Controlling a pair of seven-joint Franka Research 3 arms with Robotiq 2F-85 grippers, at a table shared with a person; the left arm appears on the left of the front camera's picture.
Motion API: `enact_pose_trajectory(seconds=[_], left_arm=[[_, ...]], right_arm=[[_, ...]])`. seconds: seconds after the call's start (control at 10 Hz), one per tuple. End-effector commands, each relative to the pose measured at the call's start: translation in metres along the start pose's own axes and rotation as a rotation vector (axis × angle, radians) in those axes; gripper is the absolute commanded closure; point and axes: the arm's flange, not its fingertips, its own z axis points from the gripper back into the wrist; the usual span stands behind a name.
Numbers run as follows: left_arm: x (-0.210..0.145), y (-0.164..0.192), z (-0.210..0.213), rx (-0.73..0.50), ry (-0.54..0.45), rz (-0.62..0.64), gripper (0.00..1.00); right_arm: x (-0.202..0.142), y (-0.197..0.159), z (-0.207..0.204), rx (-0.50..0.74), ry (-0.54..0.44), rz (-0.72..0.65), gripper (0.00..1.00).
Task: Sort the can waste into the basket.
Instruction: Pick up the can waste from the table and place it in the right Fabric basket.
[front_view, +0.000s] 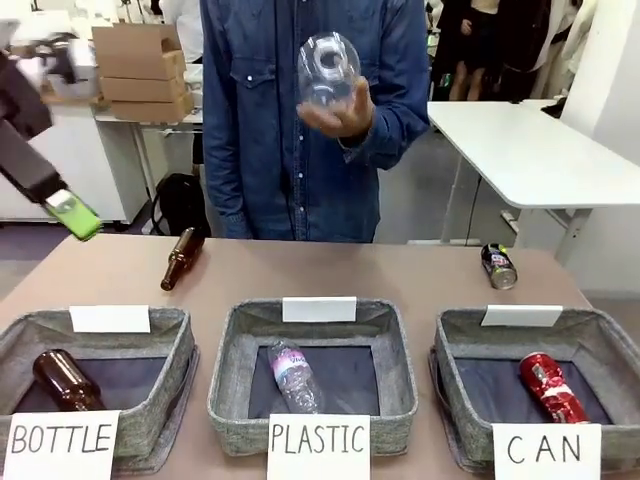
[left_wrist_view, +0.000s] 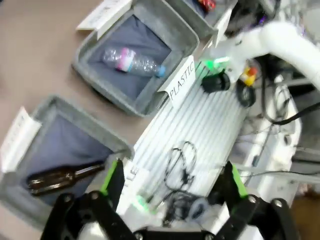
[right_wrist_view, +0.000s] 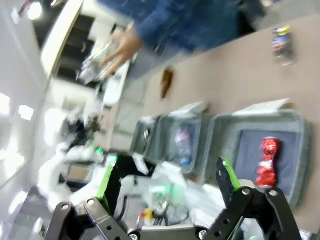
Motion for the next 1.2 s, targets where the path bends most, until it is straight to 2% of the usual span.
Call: enact_pose_trajectory(seconds=[0.0,0.1,0.2,0.3,0.4,0.5,0.6,0.7,1.1], left_arm=[[-0.028,0.044,0.015,-0.265,-0.404,0.315,0.00],[-0.058,0.066,0.017,-0.394,-0.537,0.518,0.00],[-0.082,0.080,0.018,-0.508,-0.596,0.674,0.00],[-0.098,0.086,0.020,-0.570,-0.717,0.815,0.00],[-0.113,0.084,0.018,-0.601,-0.767,0.745,0.00],[-0.097,0.099,0.026,-0.353,-0.328,0.474,0.00],[-0.097,0.099,0.026,-0.353,-0.328,0.474,0.00],[-0.097,0.099,0.026,-0.353,-0.328,0.474,0.00],[-0.097,0.099,0.026,-0.353,-0.328,0.474,0.00]], right_arm=[[0.007,0.024,-0.067,0.162,0.229,0.091,0.00],[0.000,0.032,-0.117,0.233,0.324,0.108,0.00],[-0.010,0.041,-0.151,0.273,0.403,0.141,0.00],[-0.018,0.049,-0.177,0.293,0.442,0.165,0.00],[-0.024,0.055,-0.193,0.347,0.460,0.165,0.00],[-0.025,0.057,-0.203,0.346,0.374,0.144,0.00],[-0.025,0.055,-0.206,0.267,0.296,0.124,0.00],[-0.022,0.060,-0.202,0.317,0.461,0.138,0.00],[-0.022,0.060,-0.202,0.317,0.461,0.138,0.00]])
